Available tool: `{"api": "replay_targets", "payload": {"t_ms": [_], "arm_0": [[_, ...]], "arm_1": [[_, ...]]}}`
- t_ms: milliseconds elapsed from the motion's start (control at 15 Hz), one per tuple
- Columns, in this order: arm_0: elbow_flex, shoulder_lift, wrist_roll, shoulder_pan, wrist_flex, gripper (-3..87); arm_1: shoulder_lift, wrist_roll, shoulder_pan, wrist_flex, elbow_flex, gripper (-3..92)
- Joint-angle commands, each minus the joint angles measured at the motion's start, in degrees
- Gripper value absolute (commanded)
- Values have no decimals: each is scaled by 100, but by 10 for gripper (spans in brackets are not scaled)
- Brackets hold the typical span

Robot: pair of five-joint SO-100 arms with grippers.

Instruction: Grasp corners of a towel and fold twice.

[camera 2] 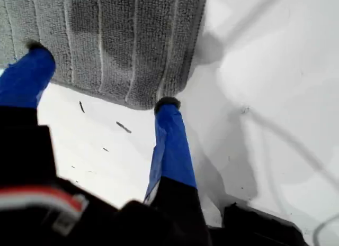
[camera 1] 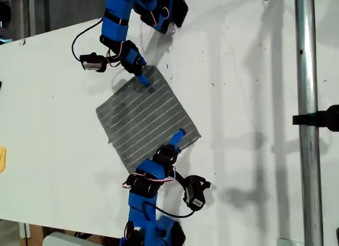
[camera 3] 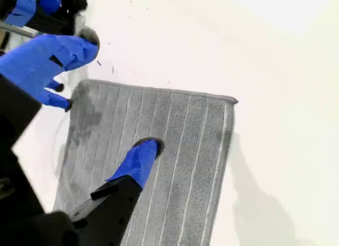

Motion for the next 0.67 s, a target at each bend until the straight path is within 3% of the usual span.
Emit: {"api": "replay_targets", "payload": {"t_ms": [0,600], "arm_0": [[-457,-167,-44,-255,-229,322],[-853,-1811,-176,-457,-624,327]], "arm_1": [[-26,-149,114,-193,-123,386],[-677,-272,-9,-475,-202,380]]}}
